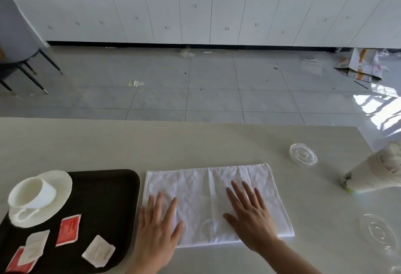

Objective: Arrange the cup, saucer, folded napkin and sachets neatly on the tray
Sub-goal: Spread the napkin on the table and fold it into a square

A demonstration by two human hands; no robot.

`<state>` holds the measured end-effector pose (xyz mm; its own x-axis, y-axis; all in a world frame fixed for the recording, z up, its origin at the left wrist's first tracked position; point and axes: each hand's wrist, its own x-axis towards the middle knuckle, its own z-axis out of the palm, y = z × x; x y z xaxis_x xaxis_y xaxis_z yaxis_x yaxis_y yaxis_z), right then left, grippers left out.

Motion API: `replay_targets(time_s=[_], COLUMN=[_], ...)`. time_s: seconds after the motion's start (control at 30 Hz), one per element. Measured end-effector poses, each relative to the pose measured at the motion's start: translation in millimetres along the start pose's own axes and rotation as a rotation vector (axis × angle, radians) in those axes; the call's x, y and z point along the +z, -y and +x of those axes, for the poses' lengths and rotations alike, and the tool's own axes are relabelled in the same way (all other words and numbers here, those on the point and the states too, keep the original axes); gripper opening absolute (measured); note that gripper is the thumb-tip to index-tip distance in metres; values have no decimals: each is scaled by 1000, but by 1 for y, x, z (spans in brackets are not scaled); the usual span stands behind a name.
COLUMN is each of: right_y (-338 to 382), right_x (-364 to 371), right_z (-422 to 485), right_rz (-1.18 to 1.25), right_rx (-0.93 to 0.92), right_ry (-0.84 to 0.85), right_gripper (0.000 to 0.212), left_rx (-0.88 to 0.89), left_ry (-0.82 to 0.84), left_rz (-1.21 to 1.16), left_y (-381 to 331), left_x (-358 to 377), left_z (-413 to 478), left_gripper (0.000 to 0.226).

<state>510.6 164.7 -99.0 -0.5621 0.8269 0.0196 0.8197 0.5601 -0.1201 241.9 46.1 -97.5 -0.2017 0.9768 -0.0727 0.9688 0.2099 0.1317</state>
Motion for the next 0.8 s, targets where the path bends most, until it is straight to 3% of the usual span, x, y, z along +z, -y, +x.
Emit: replay_targets(time_s=[0.37, 0.8], right_y=[-30, -33], right_x=[3, 2], right_z=[-42, -73], right_rz=[-29, -24], right_rx=[150, 136], right_ry=[81, 106], right_gripper=[69, 68], left_rx=[-32, -18], left_ry=[36, 61], left_rz=[65, 128], left_y=[2, -3], left_x=[12, 7], left_z=[-12, -28], left_gripper=[70, 69])
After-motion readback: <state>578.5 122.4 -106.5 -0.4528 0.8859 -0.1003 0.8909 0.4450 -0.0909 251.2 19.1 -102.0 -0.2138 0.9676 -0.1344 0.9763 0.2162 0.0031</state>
